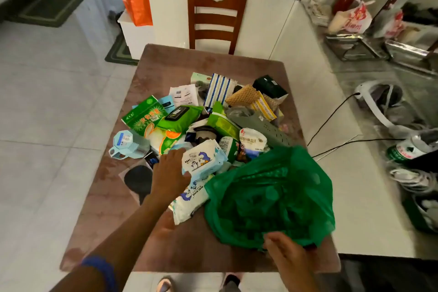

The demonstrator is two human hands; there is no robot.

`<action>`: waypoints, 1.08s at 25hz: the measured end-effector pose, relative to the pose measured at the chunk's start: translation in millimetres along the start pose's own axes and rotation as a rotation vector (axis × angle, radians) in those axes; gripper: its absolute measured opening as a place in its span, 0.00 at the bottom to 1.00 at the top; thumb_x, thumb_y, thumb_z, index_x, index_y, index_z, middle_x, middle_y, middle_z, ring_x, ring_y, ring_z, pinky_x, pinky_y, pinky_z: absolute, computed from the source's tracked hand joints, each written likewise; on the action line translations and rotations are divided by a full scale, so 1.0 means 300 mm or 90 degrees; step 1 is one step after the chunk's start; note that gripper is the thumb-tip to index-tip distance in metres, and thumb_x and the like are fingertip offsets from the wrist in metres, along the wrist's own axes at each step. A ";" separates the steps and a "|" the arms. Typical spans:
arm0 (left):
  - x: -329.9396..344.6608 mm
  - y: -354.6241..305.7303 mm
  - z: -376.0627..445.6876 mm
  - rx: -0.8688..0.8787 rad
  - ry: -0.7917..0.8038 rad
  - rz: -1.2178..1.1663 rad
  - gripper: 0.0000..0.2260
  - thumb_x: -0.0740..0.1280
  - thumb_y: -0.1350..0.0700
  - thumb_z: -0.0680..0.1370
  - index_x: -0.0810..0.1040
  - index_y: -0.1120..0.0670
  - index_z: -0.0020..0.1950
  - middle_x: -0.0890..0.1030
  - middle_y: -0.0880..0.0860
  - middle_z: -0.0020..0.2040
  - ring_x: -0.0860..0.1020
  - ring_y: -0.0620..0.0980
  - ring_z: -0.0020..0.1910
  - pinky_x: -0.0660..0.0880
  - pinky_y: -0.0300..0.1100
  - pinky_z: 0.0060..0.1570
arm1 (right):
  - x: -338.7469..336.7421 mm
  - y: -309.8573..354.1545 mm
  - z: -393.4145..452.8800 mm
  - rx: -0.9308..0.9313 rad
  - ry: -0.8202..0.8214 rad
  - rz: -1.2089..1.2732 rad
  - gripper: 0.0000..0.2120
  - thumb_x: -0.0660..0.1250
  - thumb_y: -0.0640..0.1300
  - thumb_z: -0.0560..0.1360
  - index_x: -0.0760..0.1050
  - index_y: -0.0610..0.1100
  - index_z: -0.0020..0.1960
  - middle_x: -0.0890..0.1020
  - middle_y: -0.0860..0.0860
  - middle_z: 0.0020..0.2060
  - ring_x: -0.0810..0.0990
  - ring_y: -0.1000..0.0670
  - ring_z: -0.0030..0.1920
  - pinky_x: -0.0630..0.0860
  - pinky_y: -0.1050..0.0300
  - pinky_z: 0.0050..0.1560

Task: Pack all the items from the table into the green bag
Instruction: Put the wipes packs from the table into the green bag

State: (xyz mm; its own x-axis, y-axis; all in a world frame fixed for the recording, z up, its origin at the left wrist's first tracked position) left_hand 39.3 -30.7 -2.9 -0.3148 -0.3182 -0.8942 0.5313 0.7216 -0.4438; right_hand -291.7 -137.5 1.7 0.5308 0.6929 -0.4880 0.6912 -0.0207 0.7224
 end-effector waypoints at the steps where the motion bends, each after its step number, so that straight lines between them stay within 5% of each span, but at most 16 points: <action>1: 0.037 -0.039 0.049 0.021 0.058 0.072 0.36 0.71 0.51 0.69 0.60 0.53 0.74 0.68 0.56 0.71 0.67 0.60 0.67 0.66 0.59 0.63 | 0.000 0.028 0.028 -0.035 0.024 0.012 0.09 0.69 0.43 0.75 0.81 0.57 0.42 0.85 0.47 0.36 0.83 0.46 0.39 0.79 0.47 0.45; 3: 0.119 -0.088 0.122 0.012 0.195 0.166 0.46 0.73 0.47 0.67 0.49 0.51 0.77 0.61 0.56 0.74 0.62 0.60 0.71 0.57 0.64 0.68 | -0.030 0.056 0.095 -0.042 0.079 0.019 0.08 0.68 0.44 0.75 0.81 0.57 0.43 0.85 0.46 0.37 0.82 0.43 0.39 0.78 0.52 0.42; 7: 0.196 -0.077 0.185 -0.028 0.309 0.123 0.54 0.77 0.46 0.61 0.46 0.46 0.77 0.68 0.59 0.68 0.69 0.62 0.64 0.71 0.59 0.59 | -0.072 0.065 0.235 0.015 0.206 0.036 0.04 0.66 0.46 0.77 0.80 0.52 0.46 0.85 0.49 0.40 0.82 0.47 0.42 0.78 0.54 0.44; 10: 0.145 -0.101 0.169 -0.091 0.229 0.098 0.47 0.75 0.43 0.61 0.55 0.47 0.74 0.75 0.57 0.63 0.74 0.59 0.60 0.74 0.54 0.57 | -0.085 0.103 0.316 0.006 0.256 0.009 0.05 0.66 0.44 0.77 0.79 0.52 0.47 0.85 0.49 0.41 0.83 0.49 0.43 0.78 0.52 0.47; 12: 0.073 -0.142 0.128 -0.196 0.117 -0.060 0.41 0.76 0.45 0.60 0.63 0.49 0.69 0.80 0.54 0.56 0.78 0.56 0.53 0.77 0.49 0.53 | -0.099 0.166 0.375 -0.045 0.277 0.056 0.06 0.69 0.45 0.75 0.78 0.55 0.49 0.84 0.50 0.43 0.83 0.48 0.44 0.79 0.53 0.45; 14: 0.010 -0.214 0.053 -0.261 0.034 -0.289 0.38 0.79 0.52 0.60 0.67 0.50 0.66 0.82 0.49 0.50 0.81 0.52 0.47 0.79 0.45 0.49 | -0.084 0.244 0.404 -0.086 0.353 0.147 0.20 0.74 0.50 0.69 0.73 0.61 0.58 0.83 0.55 0.50 0.83 0.52 0.47 0.80 0.56 0.46; 16: -0.009 -0.352 -0.046 -0.216 0.058 -0.474 0.37 0.79 0.54 0.60 0.67 0.44 0.65 0.83 0.46 0.51 0.82 0.50 0.48 0.80 0.45 0.48 | -0.031 0.316 0.414 -0.073 0.418 0.269 0.34 0.77 0.50 0.63 0.66 0.60 0.65 0.81 0.58 0.55 0.83 0.54 0.53 0.80 0.56 0.48; 18: 0.012 -0.503 -0.140 -0.136 0.225 -0.440 0.39 0.77 0.47 0.64 0.58 0.30 0.66 0.77 0.40 0.59 0.78 0.43 0.55 0.79 0.41 0.51 | -0.007 0.319 0.431 -0.003 0.343 0.364 0.37 0.81 0.42 0.61 0.68 0.54 0.66 0.83 0.52 0.54 0.84 0.50 0.52 0.81 0.58 0.42; 20: 0.069 -0.537 -0.186 -0.119 0.322 -0.347 0.35 0.72 0.40 0.69 0.56 0.30 0.69 0.68 0.37 0.64 0.70 0.40 0.63 0.74 0.43 0.60 | -0.057 0.253 0.470 0.061 0.217 0.368 0.31 0.79 0.38 0.62 0.73 0.49 0.62 0.84 0.47 0.51 0.84 0.45 0.49 0.81 0.58 0.36; 22: 0.123 -0.438 -0.173 -0.164 0.236 -0.171 0.30 0.69 0.38 0.71 0.62 0.38 0.70 0.64 0.43 0.71 0.65 0.46 0.68 0.69 0.52 0.66 | -0.106 0.144 0.493 0.127 0.181 0.327 0.26 0.78 0.37 0.63 0.76 0.47 0.59 0.85 0.46 0.48 0.85 0.45 0.46 0.81 0.54 0.35; 24: 0.206 -0.317 -0.175 -0.221 0.211 0.005 0.29 0.71 0.45 0.71 0.63 0.43 0.69 0.62 0.49 0.73 0.66 0.54 0.68 0.73 0.54 0.60 | -0.088 0.044 0.498 0.183 0.227 0.294 0.24 0.78 0.36 0.64 0.77 0.46 0.57 0.86 0.46 0.45 0.86 0.45 0.44 0.81 0.53 0.37; 27: 0.295 -0.233 -0.182 -0.288 0.179 -0.128 0.17 0.68 0.60 0.71 0.73 0.49 0.58 0.79 0.53 0.57 0.79 0.53 0.49 0.80 0.49 0.46 | 0.063 -0.023 0.500 0.180 0.310 0.192 0.26 0.77 0.37 0.66 0.75 0.45 0.62 0.85 0.46 0.51 0.84 0.47 0.48 0.82 0.52 0.44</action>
State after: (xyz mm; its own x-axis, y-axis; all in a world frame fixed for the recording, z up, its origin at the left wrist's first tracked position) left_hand -68.6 -75.8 -47.9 -0.6048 -0.3451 -0.7177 0.0695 0.8749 -0.4793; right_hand -212.8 -232.4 -86.0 0.4850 0.8735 0.0429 0.6840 -0.4094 0.6037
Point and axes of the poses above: each hand's wrist, its own z-axis towards the middle knuckle, its own x-axis out of the palm, y = z × x, the point moved 5 cm from there along z, towards the middle knuckle
